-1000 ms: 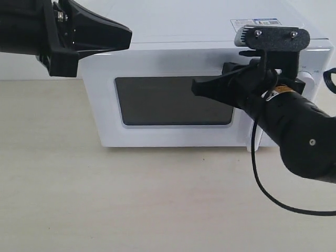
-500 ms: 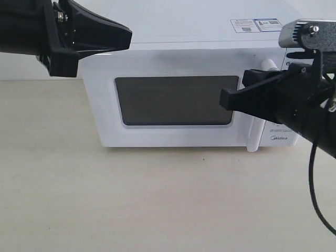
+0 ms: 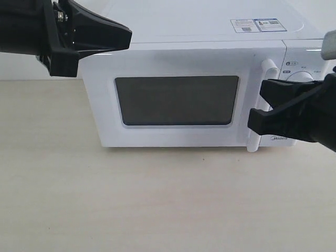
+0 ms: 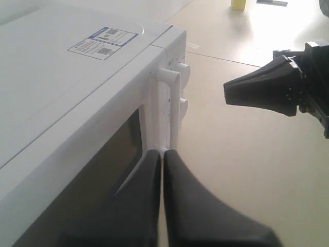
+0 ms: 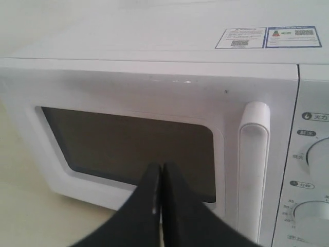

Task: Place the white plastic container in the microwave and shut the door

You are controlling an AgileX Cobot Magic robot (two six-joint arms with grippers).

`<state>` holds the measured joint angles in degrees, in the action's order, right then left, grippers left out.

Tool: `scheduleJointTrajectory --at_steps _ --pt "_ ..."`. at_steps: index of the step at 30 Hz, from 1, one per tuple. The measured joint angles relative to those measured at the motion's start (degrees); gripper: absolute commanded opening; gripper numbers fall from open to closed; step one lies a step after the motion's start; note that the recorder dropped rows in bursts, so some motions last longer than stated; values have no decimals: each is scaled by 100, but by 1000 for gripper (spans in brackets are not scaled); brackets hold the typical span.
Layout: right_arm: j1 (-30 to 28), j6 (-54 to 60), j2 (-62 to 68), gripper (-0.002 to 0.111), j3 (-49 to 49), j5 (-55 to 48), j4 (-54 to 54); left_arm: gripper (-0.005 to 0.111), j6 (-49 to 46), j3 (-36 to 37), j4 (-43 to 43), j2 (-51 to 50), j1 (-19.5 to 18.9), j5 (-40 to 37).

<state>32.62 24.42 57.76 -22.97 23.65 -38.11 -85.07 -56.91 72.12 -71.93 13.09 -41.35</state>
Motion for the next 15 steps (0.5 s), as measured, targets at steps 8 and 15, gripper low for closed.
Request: scheduleJointTrajectory --at_steps 8,15 --pt "0 0 -33 0 12 -142 0 4 0 0 0 0 0 0" --pt "0 0 -33 0 12 -152 0 4 0 0 0 0 0 0"
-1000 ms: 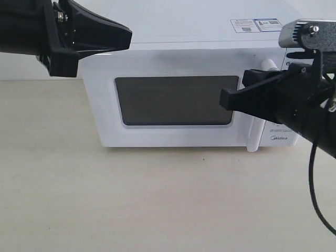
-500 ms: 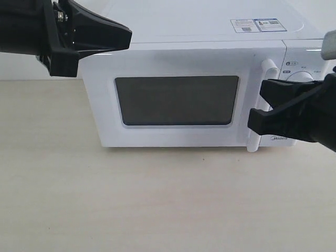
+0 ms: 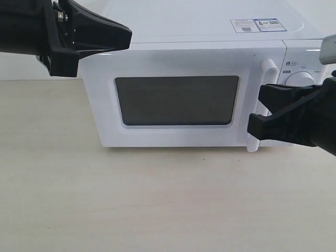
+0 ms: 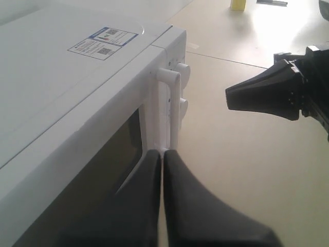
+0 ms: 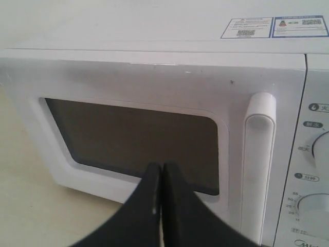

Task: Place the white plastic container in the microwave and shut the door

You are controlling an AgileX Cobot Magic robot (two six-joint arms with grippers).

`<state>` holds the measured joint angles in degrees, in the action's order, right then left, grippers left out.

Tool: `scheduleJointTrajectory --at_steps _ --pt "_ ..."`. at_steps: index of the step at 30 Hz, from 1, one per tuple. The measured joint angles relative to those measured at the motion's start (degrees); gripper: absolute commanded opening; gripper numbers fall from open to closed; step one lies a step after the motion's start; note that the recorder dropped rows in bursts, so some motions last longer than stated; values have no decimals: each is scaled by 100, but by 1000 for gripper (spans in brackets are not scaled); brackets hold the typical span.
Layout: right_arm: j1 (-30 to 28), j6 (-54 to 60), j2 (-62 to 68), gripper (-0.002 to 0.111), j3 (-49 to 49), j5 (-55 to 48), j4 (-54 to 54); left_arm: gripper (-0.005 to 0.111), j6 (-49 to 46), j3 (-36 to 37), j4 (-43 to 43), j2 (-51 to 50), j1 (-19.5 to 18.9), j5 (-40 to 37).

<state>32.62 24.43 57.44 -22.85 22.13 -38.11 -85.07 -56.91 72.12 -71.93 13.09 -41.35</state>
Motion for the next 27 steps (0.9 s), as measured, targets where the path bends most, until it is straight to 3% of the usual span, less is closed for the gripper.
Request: scheduleJointTrajectory --at_steps 7,16,20,23,27 --pt "0 0 0 0 0 0 0 4 0 0 -68 167 0 91" --pt "0 0 0 0 0 0 0 4 171 0 -203 1700 0 264" --pt "0 0 0 0 0 0 0 4 1976 0 -1697 2753 -28 264" --pt "0 0 0 0 0 0 0 4 4470 -2 -3729 3391 -240 221" --pt "0 0 0 0 0 0 0 4 6922 -2 -5713 3908 -369 -219"
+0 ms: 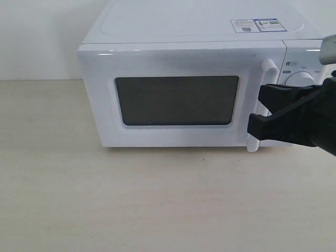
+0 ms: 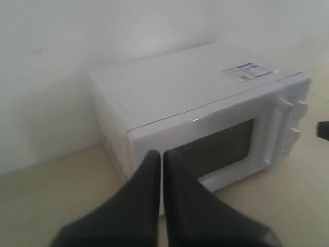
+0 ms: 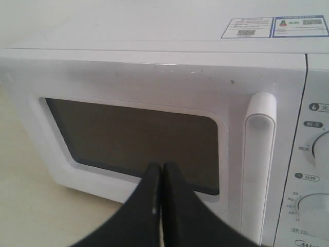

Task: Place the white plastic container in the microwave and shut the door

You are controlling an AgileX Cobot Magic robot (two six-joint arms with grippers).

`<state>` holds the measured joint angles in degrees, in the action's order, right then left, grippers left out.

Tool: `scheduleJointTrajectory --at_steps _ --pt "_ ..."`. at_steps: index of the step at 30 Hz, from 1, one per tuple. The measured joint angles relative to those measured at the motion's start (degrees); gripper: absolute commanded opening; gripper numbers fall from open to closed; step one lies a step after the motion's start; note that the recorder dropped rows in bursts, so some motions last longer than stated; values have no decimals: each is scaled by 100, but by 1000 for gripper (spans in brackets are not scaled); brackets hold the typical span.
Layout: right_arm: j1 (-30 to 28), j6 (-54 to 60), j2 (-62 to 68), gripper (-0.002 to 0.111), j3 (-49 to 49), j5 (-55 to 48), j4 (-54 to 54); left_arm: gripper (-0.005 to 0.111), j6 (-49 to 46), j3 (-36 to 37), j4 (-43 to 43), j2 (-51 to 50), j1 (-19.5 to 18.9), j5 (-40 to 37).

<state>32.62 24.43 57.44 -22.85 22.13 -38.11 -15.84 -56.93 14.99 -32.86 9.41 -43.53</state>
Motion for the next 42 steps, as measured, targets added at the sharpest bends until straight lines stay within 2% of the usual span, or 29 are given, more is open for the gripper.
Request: scheduleJointTrajectory --at_steps 3,6,20,26,31,42 --pt "0 0 0 0 0 0 0 4 1621 0 -1244 572 -12 -772" --pt "0 0 0 0 0 0 0 4 2008 14 -1499 888 -12 -981" --pt "0 0 0 0 0 0 0 4 2134 1727 -1596 3065 -86 392" --pt "0 0 0 0 0 0 0 4 2134 2394 -1464 3258 -270 751" --pt "0 0 0 0 0 0 0 4 2120 2956 -1415 3258 -349 1493" --pt "0 0 0 0 0 0 0 4 2120 4960 -1372 3269 -349 4071"
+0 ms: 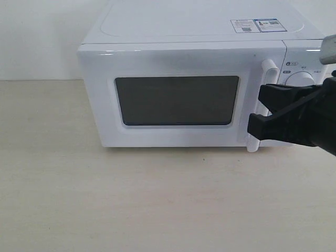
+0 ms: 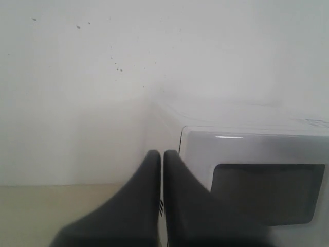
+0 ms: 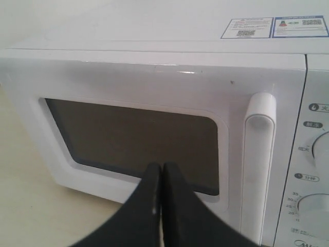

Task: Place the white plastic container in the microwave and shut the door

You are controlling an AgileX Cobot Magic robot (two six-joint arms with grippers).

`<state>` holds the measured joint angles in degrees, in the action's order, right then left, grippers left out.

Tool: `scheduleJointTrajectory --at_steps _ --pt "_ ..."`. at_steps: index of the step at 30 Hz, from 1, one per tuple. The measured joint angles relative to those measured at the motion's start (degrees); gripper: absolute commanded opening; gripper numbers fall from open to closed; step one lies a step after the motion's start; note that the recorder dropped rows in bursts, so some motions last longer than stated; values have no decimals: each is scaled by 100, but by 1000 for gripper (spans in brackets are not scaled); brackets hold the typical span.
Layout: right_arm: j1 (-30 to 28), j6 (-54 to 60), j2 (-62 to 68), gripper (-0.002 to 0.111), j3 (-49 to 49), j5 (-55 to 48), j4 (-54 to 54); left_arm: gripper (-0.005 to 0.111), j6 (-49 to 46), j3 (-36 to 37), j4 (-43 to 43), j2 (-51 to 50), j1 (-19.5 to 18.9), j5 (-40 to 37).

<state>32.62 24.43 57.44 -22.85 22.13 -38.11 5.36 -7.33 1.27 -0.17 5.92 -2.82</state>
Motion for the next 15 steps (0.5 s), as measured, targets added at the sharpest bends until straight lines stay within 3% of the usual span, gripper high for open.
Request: scheduleJointTrajectory --at_steps 6,15 --pt "0 0 0 0 0 0 0 4 139 680 38 0 0 604" --pt "0 0 0 0 0 0 0 4 -110 708 38 0 0 728"
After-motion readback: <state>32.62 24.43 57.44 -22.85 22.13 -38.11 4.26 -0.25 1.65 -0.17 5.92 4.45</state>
